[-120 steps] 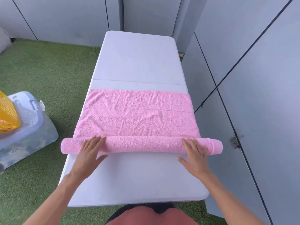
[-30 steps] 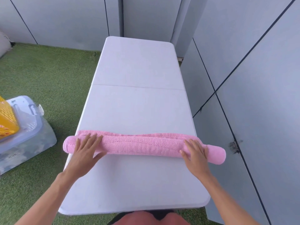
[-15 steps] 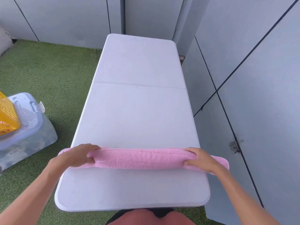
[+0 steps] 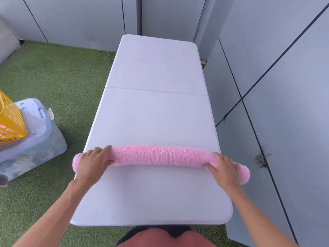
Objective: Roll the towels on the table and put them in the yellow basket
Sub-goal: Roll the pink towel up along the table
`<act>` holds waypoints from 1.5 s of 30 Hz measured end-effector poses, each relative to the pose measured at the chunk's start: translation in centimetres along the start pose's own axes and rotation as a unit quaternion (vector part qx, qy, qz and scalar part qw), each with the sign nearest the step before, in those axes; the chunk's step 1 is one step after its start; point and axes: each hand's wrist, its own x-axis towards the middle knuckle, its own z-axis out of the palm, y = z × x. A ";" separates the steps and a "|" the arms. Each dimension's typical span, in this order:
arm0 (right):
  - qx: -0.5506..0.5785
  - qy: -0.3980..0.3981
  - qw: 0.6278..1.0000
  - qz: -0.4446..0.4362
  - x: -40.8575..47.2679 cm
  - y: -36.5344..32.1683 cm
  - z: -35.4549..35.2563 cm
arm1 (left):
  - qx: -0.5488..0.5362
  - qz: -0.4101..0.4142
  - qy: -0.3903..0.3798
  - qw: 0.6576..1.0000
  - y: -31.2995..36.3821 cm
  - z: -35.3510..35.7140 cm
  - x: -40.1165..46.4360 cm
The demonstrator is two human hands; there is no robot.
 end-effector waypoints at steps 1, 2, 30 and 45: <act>-0.005 0.007 0.999 0.032 -0.2 -1.1 0.2 | 0.010 -0.029 -0.005 1.000 1.0 -0.1 0.0; -0.017 0.013 0.998 0.058 -0.7 -2.3 0.4 | 0.007 -0.060 -0.012 0.998 2.1 -0.2 0.0; 0.331 -0.079 0.940 -0.031 -4.9 -1.7 -1.2 | -0.441 -0.152 -0.305 0.830 24.6 5.0 -5.8; -0.038 -0.106 0.987 -0.114 -6.0 -6.2 1.3 | -0.372 -0.179 -0.284 0.865 20.2 5.6 -4.5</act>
